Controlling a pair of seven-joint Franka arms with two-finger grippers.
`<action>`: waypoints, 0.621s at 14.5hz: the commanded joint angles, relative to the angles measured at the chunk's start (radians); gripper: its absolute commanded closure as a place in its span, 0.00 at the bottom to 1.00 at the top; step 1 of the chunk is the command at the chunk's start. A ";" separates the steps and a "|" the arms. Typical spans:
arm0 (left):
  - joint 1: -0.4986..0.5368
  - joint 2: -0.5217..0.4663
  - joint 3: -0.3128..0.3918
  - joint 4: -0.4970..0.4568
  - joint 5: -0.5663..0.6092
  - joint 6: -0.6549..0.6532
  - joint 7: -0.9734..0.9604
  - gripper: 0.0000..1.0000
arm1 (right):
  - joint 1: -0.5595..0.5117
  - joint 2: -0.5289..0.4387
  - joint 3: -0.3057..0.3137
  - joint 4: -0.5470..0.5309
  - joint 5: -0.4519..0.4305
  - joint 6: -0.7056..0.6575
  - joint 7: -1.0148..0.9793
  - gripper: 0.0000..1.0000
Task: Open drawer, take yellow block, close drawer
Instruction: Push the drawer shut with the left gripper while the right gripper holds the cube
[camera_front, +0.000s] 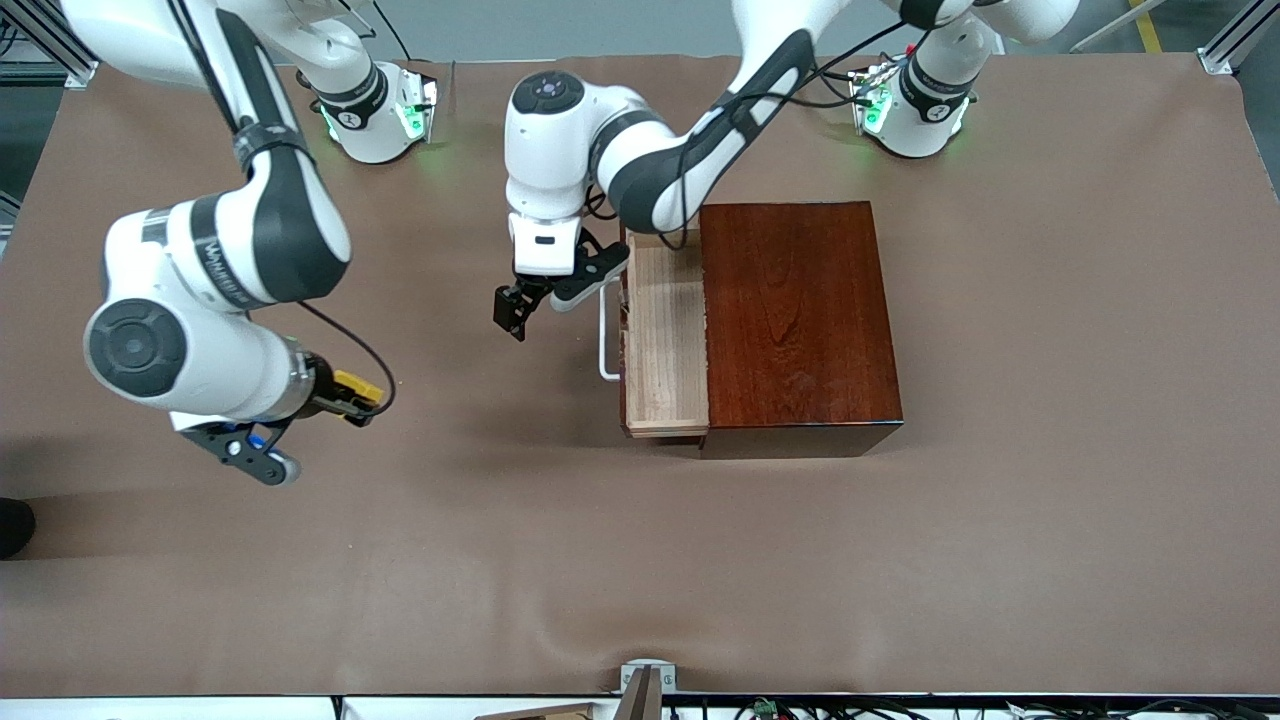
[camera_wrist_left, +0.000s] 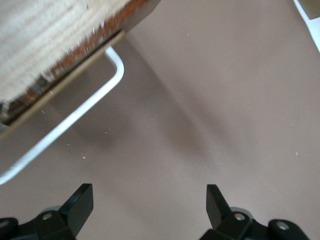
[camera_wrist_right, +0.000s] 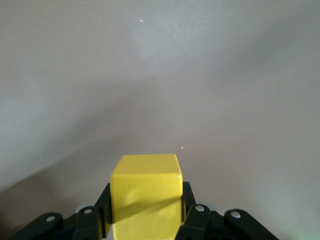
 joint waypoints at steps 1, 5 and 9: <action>-0.044 0.071 0.066 0.064 0.025 0.015 -0.066 0.00 | -0.050 -0.041 0.018 -0.071 -0.014 0.040 -0.086 1.00; -0.066 0.088 0.106 0.061 0.025 -0.019 -0.086 0.00 | -0.109 -0.056 0.020 -0.154 -0.014 0.121 -0.212 1.00; -0.066 0.088 0.116 0.052 0.027 -0.079 -0.083 0.00 | -0.148 -0.084 0.020 -0.284 -0.014 0.254 -0.328 1.00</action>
